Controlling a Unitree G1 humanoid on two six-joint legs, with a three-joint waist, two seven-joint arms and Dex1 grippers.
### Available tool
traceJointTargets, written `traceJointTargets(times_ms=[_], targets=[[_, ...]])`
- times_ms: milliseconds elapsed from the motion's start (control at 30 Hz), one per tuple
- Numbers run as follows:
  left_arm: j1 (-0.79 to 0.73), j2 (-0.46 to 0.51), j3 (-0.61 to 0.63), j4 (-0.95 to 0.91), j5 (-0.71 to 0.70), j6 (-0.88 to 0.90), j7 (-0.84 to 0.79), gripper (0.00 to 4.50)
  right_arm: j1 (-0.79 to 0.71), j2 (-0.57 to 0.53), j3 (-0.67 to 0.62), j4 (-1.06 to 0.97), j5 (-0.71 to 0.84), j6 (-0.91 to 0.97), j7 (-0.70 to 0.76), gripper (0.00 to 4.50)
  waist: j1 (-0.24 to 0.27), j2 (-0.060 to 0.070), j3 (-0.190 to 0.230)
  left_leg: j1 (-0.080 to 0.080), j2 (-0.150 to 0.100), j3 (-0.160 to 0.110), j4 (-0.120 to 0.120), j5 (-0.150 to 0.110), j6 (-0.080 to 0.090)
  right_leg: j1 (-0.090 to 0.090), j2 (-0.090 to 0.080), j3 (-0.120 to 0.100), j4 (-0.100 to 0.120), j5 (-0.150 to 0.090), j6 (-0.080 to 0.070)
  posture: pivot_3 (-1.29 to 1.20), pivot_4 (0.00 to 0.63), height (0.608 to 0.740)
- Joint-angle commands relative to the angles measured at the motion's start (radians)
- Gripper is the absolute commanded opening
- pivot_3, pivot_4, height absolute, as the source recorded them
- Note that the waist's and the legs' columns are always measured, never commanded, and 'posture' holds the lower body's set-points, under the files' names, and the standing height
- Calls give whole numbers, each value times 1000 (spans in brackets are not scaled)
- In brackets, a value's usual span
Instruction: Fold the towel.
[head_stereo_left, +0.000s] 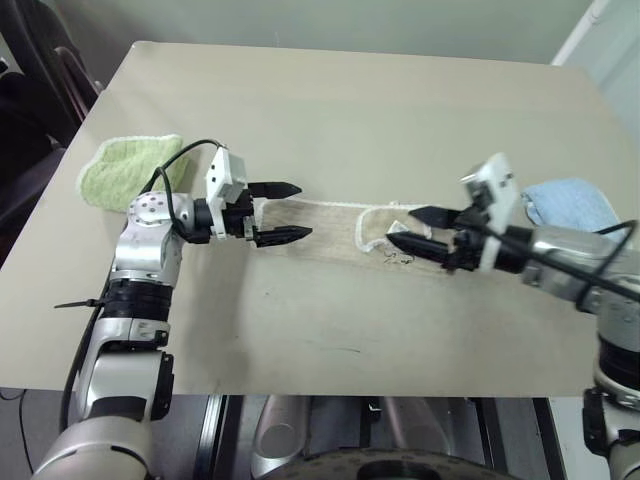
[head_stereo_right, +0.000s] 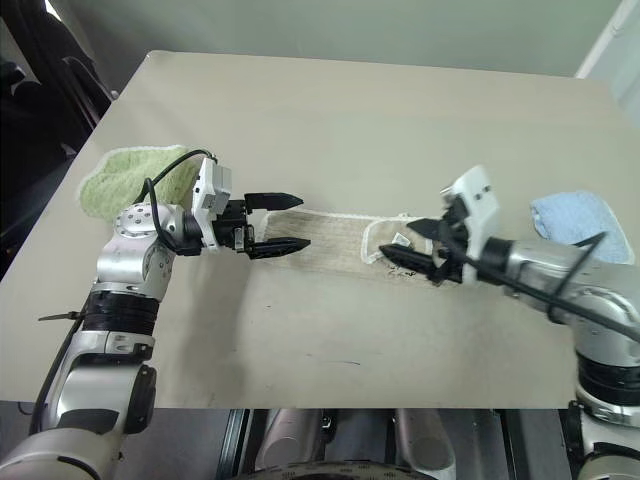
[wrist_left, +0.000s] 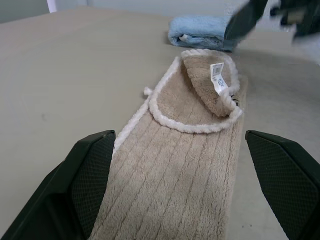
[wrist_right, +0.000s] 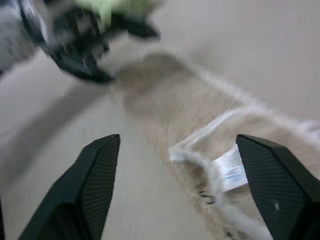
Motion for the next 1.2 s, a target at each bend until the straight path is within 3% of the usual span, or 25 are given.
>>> traceJointTargets(times_ms=[33,133,233,433,533,700,867,1200], targets=[[-14,4,18,-27,-16,-1,4,4500,40,-59,-97,-51,25,-45,55,3902,0,0,0,0,0,0,0,0,0,0,0,0,0,0,0,0,150,697],[-17,-3,14,-23,-13,-4,5,4500,119,-122,-105,-11,-75,-102,101,3285,0,0,0,0,0,0,0,0,0,0,0,0,0,0,0,0,150,697],[-22,-8,12,-17,-11,-7,5,4500,161,-151,-61,9,-146,-160,141,2261,-1,0,0,0,0,0,0,0,0,0,0,0,0,0,0,0,150,697],[-29,-15,11,-17,-9,-6,6,4500,160,-181,185,81,-420,-303,185,72,-4,0,0,2,0,0,0,0,0,1,0,0,0,2,2,0,150,697],[-17,-13,13,-30,-10,-5,9,4500,99,-143,274,152,-520,-335,167,23,-6,0,0,2,0,0,0,0,0,1,0,0,0,4,6,0,150,697],[0,-6,17,-50,-12,-3,19,4500,19,-53,310,240,-601,-360,143,23,-6,0,0,2,1,0,0,0,1,1,0,0,0,5,7,0,150,697],[28,5,24,-86,-20,11,30,4500,-26,12,280,223,-579,-320,164,23,-6,0,0,2,1,0,0,1,1,1,0,0,0,5,7,0,150,697],[42,-2,23,-114,-32,27,42,4500,-143,163,356,271,-615,-297,164,23,-11,0,0,2,1,0,0,1,0,0,0,0,1,2,0,0,150,697]])
